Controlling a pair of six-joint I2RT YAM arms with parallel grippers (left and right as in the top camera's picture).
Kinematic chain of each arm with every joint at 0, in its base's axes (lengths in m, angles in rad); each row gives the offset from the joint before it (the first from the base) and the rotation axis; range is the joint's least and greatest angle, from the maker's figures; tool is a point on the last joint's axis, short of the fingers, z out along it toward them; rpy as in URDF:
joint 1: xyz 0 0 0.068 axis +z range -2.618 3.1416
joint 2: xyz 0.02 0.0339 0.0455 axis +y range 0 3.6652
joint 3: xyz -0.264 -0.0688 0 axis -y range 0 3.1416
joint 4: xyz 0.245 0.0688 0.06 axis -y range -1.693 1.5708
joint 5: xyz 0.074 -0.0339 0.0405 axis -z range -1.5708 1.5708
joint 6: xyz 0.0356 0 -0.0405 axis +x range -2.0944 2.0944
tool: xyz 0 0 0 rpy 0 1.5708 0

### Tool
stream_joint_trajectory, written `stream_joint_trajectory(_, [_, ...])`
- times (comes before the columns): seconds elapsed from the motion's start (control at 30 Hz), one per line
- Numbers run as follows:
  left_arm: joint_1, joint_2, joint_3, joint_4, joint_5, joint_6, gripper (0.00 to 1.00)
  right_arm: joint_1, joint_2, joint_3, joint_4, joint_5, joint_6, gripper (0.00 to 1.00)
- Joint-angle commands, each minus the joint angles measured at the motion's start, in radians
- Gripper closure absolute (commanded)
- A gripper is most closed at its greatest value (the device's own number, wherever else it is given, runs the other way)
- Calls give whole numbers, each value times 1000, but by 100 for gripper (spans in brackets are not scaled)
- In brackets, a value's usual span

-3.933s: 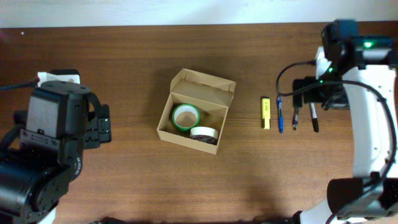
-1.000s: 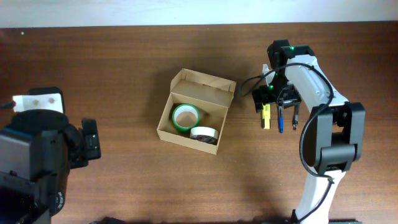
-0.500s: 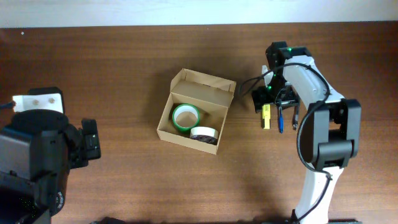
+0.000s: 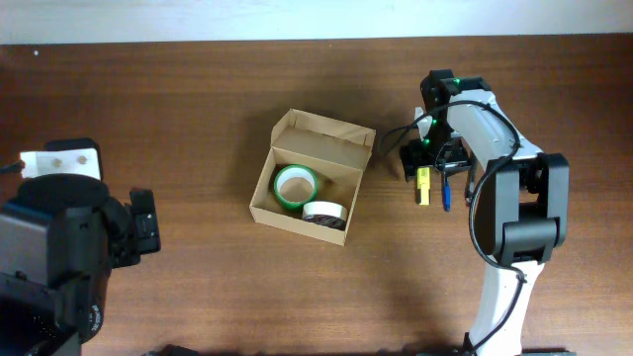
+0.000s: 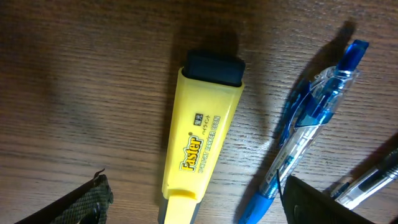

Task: Pack container
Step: 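Lower the right gripper and grasp the yellow highlighter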

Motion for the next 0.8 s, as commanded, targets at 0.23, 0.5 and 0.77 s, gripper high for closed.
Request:
stream_joint_trajectory(0.23, [4,0,5,2,-15,-13,1,-1,9,-43,29,-3,16,15])
stream_joint_trajectory(0.5, [4,0,5,2,-15,-13,0,-1,9,-77,50,-3,20,17])
stream_joint_trajectory(0.77, [4,0,5,2,-15,-13,0,-1,9,-105,69,-4,28,28])
